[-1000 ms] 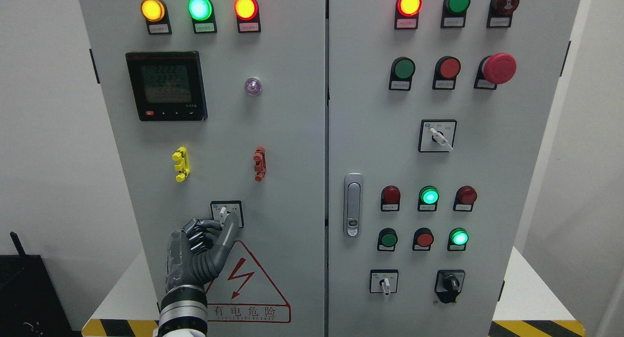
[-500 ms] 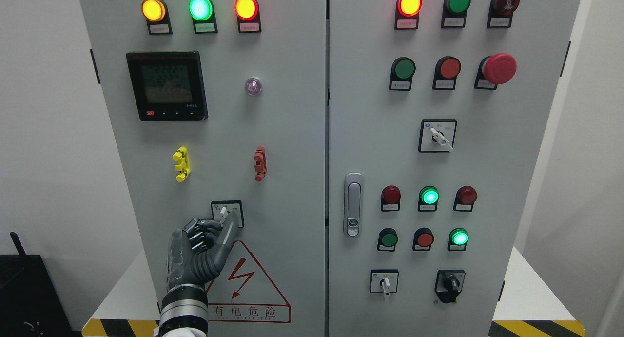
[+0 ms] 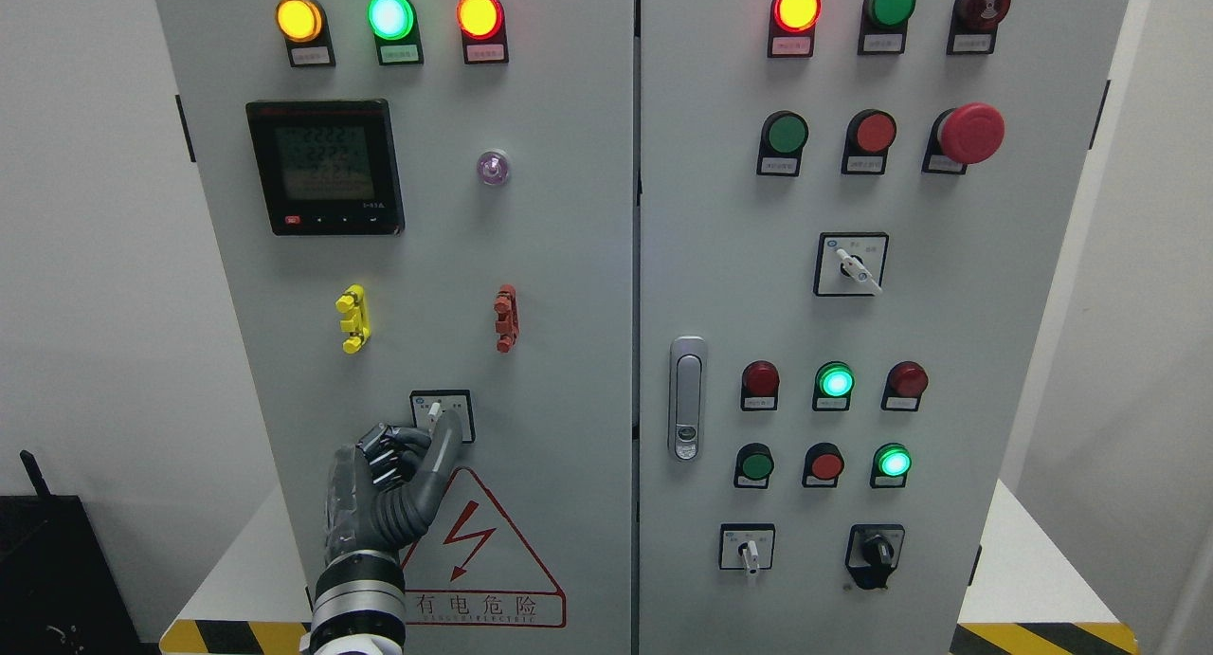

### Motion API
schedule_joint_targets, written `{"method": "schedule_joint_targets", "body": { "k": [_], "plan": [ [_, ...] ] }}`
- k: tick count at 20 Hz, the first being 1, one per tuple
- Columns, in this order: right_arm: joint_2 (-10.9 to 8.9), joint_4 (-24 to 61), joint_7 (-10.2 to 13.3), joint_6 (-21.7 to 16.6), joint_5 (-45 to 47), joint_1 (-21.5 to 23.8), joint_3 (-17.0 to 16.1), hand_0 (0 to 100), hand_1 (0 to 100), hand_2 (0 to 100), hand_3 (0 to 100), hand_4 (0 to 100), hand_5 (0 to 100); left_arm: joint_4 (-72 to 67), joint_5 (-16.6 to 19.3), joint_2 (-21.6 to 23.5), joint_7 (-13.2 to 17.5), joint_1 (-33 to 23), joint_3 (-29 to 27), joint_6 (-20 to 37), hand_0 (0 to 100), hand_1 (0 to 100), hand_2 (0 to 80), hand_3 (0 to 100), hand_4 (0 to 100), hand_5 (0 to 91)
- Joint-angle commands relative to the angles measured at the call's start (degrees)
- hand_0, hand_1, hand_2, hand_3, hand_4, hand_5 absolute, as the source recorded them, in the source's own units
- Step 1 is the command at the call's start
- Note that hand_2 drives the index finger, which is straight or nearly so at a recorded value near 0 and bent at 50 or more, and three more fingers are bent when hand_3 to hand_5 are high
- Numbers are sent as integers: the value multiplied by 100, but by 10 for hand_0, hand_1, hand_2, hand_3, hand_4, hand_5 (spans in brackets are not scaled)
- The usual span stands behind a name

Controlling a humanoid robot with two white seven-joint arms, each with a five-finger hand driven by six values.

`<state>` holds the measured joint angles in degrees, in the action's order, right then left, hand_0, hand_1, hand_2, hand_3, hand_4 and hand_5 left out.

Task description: Turn on light switch 1

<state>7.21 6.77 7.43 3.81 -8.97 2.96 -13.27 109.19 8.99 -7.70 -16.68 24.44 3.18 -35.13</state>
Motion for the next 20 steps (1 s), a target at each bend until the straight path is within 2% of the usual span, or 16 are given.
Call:
{"method": "schedule_joint_targets", "body": {
  "k": [1, 20],
  "plan": [
    [0, 0, 4, -3, 0, 2, 0, 308, 0, 0, 0, 0, 0, -56, -3, -3, 6, 9, 7, -3, 302, 570, 577, 942, 940, 886],
    [0, 0, 4, -3, 0, 2, 0, 308, 0, 0, 0, 0, 0, -65, -20, -38, 6, 53, 16, 6, 451, 549, 572, 941, 940, 886]
  ]
}}
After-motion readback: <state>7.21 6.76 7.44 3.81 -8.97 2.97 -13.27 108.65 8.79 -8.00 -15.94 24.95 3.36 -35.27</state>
